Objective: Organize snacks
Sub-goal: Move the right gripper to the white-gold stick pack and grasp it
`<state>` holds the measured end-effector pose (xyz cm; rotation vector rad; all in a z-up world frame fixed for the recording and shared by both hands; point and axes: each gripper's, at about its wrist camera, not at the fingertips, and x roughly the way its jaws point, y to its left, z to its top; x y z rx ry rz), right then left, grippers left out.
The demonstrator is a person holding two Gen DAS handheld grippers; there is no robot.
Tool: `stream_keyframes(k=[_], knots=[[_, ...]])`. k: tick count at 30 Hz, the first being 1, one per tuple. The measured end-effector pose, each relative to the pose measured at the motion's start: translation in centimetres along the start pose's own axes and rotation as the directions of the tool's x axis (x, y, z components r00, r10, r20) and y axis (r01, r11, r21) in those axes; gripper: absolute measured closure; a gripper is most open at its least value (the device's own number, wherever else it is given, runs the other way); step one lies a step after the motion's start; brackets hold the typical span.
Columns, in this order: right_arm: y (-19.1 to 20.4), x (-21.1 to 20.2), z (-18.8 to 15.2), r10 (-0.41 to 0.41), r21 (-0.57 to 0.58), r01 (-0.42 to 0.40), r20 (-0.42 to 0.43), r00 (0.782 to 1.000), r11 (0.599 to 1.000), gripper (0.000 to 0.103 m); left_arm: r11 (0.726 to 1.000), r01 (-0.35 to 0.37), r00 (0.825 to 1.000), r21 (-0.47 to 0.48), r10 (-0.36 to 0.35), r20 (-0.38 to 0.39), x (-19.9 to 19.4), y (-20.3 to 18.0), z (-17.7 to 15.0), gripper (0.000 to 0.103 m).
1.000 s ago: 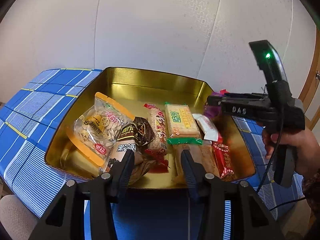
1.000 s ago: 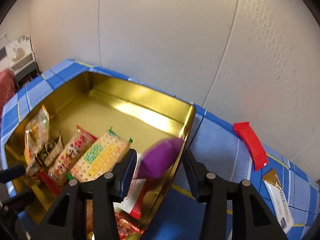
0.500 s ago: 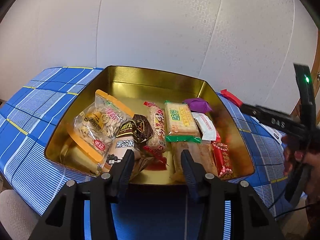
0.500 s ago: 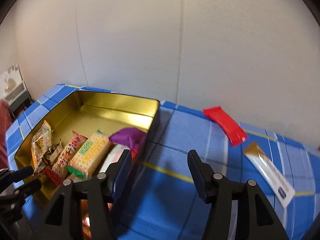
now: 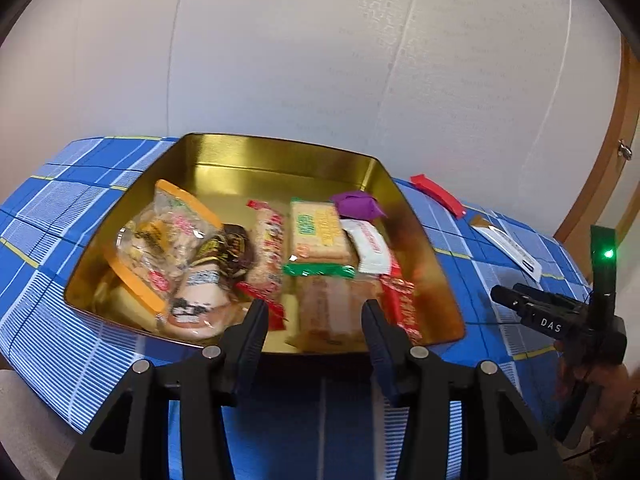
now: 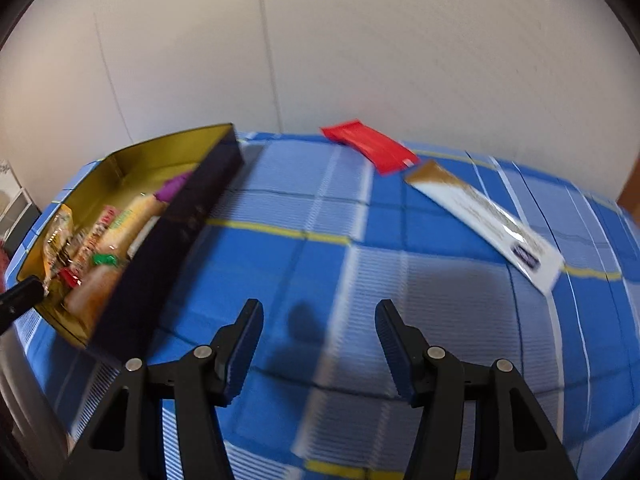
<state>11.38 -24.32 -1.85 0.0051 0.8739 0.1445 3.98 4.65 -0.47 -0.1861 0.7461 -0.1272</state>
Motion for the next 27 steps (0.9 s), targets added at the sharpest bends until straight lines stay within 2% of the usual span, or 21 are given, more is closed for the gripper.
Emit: stream_keyframes(k=[5,11,13,14,20,23,27], knots=[[-3.5,0.1,0.2,-0.051,0.033,0.051,0.005,0.999,0.998,0.044,0.999,0.014,1.000,0.034,-0.014,-0.012,0.0,-1.5,-0.1,0.054],[-9.1,1.3,4.5,-0.163,0.064,0.163,-0.004,0.987,0.985,0.044,0.998,0.025,0.999,0.052,-0.023,-0.029,0.3,-2.8,-0.2,0.054],[-10.8,1.9,6.3,-0.185,0.080,0.184,0.002,0.983,0.980,0.038,0.998,0.028,0.999,0.057,-0.026,-0.032,0.2,-3.0,-0.1,0.054],[-11.4,2.1,6.9,-0.186,0.087,0.185,0.004,0.982,0.979,0.031,0.998,0.030,0.999,0.060,-0.028,-0.035,0.2,-3.1,-0.1,0.054],[-14.6,4.8,8.9,-0.134,0.179,0.143,-0.058,0.989,0.973,0.029,0.997,0.026,0.999,0.077,-0.022,-0.048,0.2,-3.6,0.2,0.054],[-14.7,5.4,7.9,-0.082,0.189,0.099,-0.094,0.992,0.977,0.029,0.997,0.026,0.999,0.070,-0.023,-0.043,0.1,-3.5,0.4,0.054],[-13.6,5.0,6.1,-0.033,0.204,0.051,-0.087,0.996,0.978,0.030,0.997,0.031,0.998,0.075,-0.028,-0.048,0.2,-3.8,0.6,0.054]])
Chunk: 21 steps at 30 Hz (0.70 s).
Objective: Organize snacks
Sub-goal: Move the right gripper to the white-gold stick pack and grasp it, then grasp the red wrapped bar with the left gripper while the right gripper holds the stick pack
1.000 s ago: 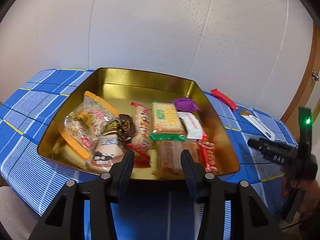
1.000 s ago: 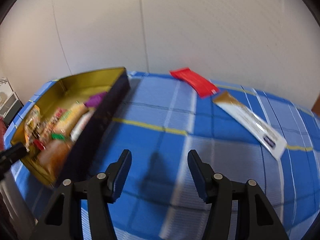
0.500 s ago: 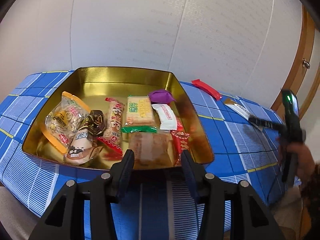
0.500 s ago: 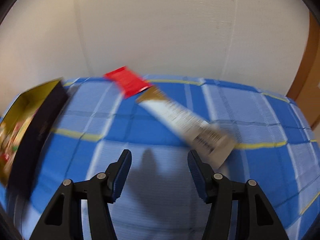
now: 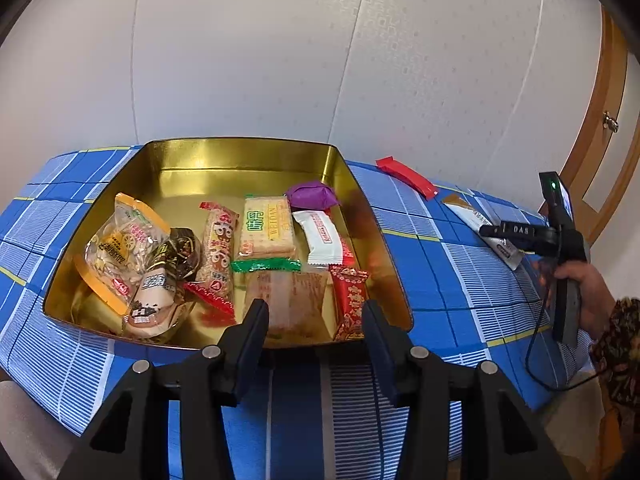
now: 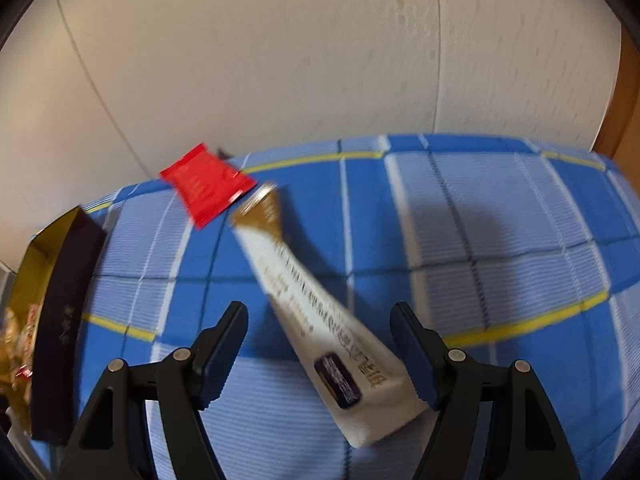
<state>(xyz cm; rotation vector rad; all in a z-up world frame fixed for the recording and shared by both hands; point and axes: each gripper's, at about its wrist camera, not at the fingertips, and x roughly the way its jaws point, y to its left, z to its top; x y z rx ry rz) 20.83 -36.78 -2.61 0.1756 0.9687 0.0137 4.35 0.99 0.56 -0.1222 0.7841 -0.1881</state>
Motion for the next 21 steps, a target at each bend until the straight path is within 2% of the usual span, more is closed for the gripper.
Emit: stream_keyframes(k=[1,5,9,12,15,19,21], knots=[[0.4,-0.2,-0.5,-0.007,-0.008,0.007,0.010,1.000,1.000,0.031,1.000,0.001,1.000,0.005,-0.001,-0.005,0.2,-0.3,0.1,0.054],[1.0,-0.6,-1.3,-0.046,-0.002,0.046,0.043,0.998,0.999,0.059,1.000,0.005,1.000,0.026,-0.005,-0.018,0.6,-1.3,0.3,0.054],[0.8,-1.2,-2.0,-0.058,0.006,0.058,0.064,0.996,0.998,0.079,0.999,0.011,1.000,0.052,-0.010,-0.024,1.0,-2.8,1.2,0.054],[0.3,-2.1,-3.1,-0.056,0.021,0.055,0.084,0.995,0.998,0.085,0.998,0.024,0.999,0.062,-0.023,-0.027,1.4,-4.1,2.2,0.054],[-0.4,-2.8,-4.4,-0.050,0.043,0.045,0.116,0.992,0.998,0.087,0.996,0.059,0.998,0.068,-0.057,-0.038,2.6,-6.2,4.1,0.054],[-2.0,-3.4,-5.2,-0.007,0.122,-0.008,0.129,0.992,0.993,0.089,0.993,0.107,0.991,0.050,-0.103,-0.086,5.7,-9.4,7.1,0.054],[-2.7,-3.7,-5.5,0.024,0.156,-0.046,0.137,0.990,0.987,0.089,0.993,0.105,0.989,0.053,-0.099,-0.107,7.4,-10.7,8.4,0.054]])
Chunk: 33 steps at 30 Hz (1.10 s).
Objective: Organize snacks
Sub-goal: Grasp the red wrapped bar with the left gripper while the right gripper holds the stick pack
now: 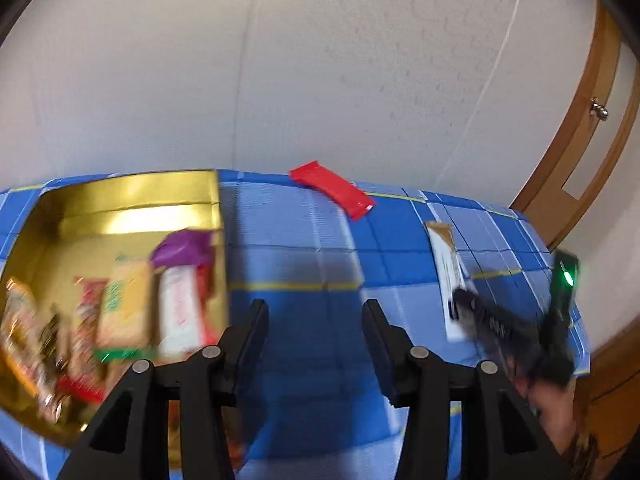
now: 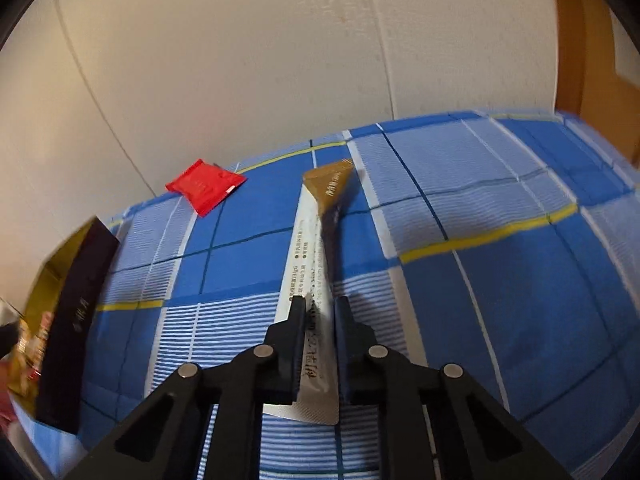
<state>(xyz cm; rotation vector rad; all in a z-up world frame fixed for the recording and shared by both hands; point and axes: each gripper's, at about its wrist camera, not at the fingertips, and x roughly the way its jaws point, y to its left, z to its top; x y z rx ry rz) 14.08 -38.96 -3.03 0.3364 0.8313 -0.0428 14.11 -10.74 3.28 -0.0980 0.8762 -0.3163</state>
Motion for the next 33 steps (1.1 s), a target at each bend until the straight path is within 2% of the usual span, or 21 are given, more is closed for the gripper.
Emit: stream_keyframes(k=[3,7,9,10,11,17,21,24,27,28,30,32,33], knots=[[-0.4,-0.2,-0.1,0.014,0.015,-0.014,0.002,1.000,1.000,0.089,1.000,-0.002,0.999,-0.008,0.002,-0.042,3.4,-1.3,2.6,0.054],[-0.7,-0.3,-0.2,0.027,0.032,-0.027,0.003,1.000,0.999,0.089,0.995,-0.024,0.995,-0.099,0.014,-0.102,8.0,-1.4,5.8,0.053],[-0.9,-0.2,-0.1,0.035,0.046,-0.035,0.004,0.999,0.998,0.091,0.991,-0.038,0.993,-0.131,0.022,-0.119,9.9,-1.4,7.1,0.041],[-0.9,-0.2,-0.1,0.038,0.051,-0.038,0.005,0.999,0.998,0.091,0.988,-0.057,0.992,-0.146,0.039,-0.124,10.7,-1.5,7.7,0.031],[-0.9,-0.2,-0.2,0.036,0.050,-0.036,0.005,0.999,0.998,0.091,0.985,-0.064,0.991,-0.158,0.044,-0.127,11.5,-1.6,8.2,0.027],[-0.6,-0.3,-0.2,0.023,0.046,-0.023,0.005,1.000,0.999,0.091,0.979,-0.099,0.988,-0.178,0.075,-0.136,15.7,-3.6,11.5,0.026],[-0.7,-0.2,-0.1,0.026,0.052,-0.027,0.003,1.000,0.998,0.091,0.977,-0.130,0.978,-0.170,0.098,-0.185,19.1,-4.7,12.7,0.026],[-0.8,-0.2,0.0,0.032,0.057,-0.032,0.002,0.999,0.998,0.091,0.968,-0.192,0.969,-0.163,0.160,-0.190,20.8,-4.8,13.2,0.026],[-1.0,-0.1,0.0,0.038,0.063,-0.038,0.001,0.999,0.997,0.091,0.959,-0.266,0.950,-0.101,0.243,-0.199,22.2,-4.7,13.4,0.026],[-1.0,-0.1,0.0,0.040,0.065,-0.040,0.000,0.999,0.997,0.091,0.960,-0.266,0.949,-0.089,0.244,-0.202,22.4,-4.5,13.3,0.026],[-1.2,0.0,0.1,0.044,0.071,-0.044,0.001,0.999,0.997,0.091,0.967,-0.244,0.955,-0.067,0.228,-0.190,22.4,-4.1,12.6,0.029],[-1.3,0.1,0.2,0.044,0.072,-0.044,0.002,0.999,0.996,0.091,0.970,-0.241,0.959,-0.033,0.233,-0.163,21.6,-4.0,11.7,0.043],[-1.2,0.1,0.2,0.042,0.070,-0.042,0.003,0.999,0.997,0.091,0.968,-0.252,0.956,0.012,0.251,-0.149,21.2,-4.2,11.1,0.046]])
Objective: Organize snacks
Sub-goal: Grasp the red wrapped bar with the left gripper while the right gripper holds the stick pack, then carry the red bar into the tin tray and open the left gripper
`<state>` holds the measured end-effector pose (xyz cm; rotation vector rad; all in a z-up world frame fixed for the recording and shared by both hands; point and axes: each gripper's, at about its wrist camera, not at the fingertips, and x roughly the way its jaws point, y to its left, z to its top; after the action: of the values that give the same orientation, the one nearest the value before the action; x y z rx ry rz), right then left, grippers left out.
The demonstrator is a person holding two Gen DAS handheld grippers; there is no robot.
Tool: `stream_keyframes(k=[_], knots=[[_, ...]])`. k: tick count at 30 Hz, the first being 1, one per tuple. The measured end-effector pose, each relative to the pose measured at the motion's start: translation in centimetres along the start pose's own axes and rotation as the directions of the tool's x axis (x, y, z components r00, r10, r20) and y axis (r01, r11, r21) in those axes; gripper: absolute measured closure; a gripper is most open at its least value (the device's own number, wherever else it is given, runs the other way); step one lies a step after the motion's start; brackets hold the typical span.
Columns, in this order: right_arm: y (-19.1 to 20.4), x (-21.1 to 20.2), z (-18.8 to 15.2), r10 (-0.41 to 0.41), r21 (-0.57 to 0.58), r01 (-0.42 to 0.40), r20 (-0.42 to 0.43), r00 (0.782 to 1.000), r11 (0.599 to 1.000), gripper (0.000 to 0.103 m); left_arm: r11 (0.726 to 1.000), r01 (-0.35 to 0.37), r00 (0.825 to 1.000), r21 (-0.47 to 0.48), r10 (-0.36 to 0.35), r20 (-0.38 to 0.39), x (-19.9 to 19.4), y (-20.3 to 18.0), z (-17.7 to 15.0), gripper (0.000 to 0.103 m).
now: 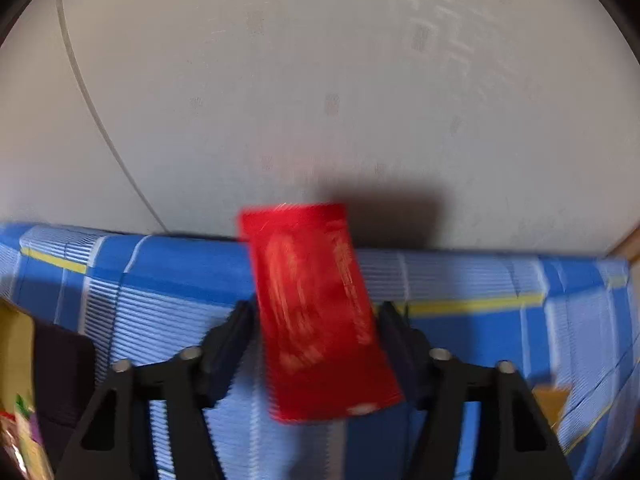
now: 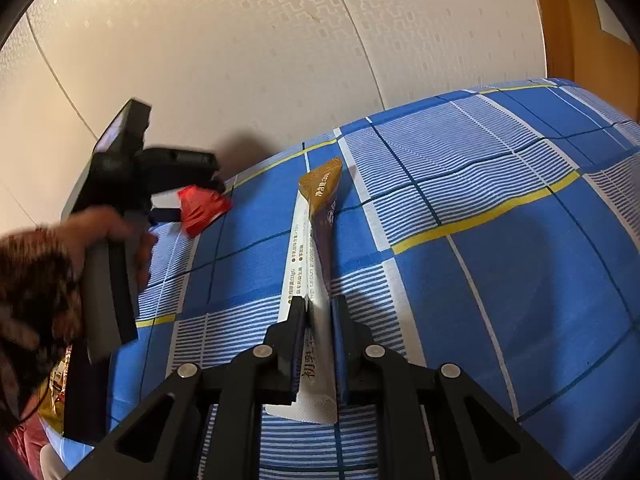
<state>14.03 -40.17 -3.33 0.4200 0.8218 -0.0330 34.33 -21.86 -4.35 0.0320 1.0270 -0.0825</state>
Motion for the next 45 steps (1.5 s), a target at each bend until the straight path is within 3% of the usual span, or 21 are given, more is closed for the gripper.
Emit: stream_keyframes(k=[2,13,20,22,23,24,26,32,34,36,39,45], knots=[[0.1,0.0,0.0,-0.003,-0.002,0.003,0.003,1.000,1.000,0.091,0.997,0.013,0.999,0.076,-0.015,0.028,-0.9,-0.1,-1.3,0.050],[-0.3,-0.1,-0.2,0.019,0.026,-0.019,0.013,1.000,0.999,0.091,0.990,0.087,0.995,0.114,-0.091,0.032,-6.1,2.0,-9.0,0.055],[-0.3,0.0,-0.2,0.019,0.028,-0.019,0.013,1.000,0.999,0.091,0.967,0.160,0.982,0.199,-0.176,0.063,-10.3,2.2,-15.1,0.056],[-0.3,-0.2,-0.2,0.026,0.034,-0.027,0.021,0.999,0.999,0.085,0.963,0.170,0.980,0.208,-0.187,0.068,-11.1,2.6,-16.3,0.056],[-0.2,-0.3,-0.2,0.022,0.030,-0.023,0.027,0.999,0.999,0.076,0.964,0.177,0.978,0.201,-0.194,0.070,-11.4,2.8,-16.9,0.056],[0.1,-0.5,-0.2,0.011,0.016,-0.012,0.038,0.999,1.000,0.056,0.965,0.182,0.978,0.190,-0.198,0.072,-11.5,2.9,-17.2,0.056],[1.1,-0.9,-0.1,-0.020,-0.028,0.022,0.067,0.998,0.999,0.034,0.965,0.193,0.975,0.175,-0.209,0.076,-10.8,3.3,-17.2,0.056],[3.9,0.7,1.7,-0.082,-0.165,0.085,0.026,0.996,0.983,0.035,0.960,0.186,0.970,0.207,-0.213,0.117,-11.2,3.2,-18.9,0.056],[4.4,2.7,2.2,-0.123,-0.205,0.113,-0.034,0.992,0.972,0.046,0.961,0.195,0.968,0.194,-0.220,0.118,-11.2,3.3,-18.8,0.056],[4.8,3.6,2.5,-0.160,-0.252,0.151,-0.017,0.987,0.956,0.067,0.962,0.203,0.967,0.183,-0.227,0.119,-11.3,3.5,-18.9,0.056],[5.6,4.0,1.9,-0.214,-0.333,0.200,-0.006,0.977,0.922,0.075,0.962,0.209,0.965,0.174,-0.232,0.121,-11.3,3.6,-19.0,0.056],[3.9,1.5,0.0,-0.139,-0.235,0.133,-0.009,0.990,0.963,0.078,0.965,0.165,0.974,0.203,-0.192,0.120,-11.1,2.8,-18.7,0.051]])
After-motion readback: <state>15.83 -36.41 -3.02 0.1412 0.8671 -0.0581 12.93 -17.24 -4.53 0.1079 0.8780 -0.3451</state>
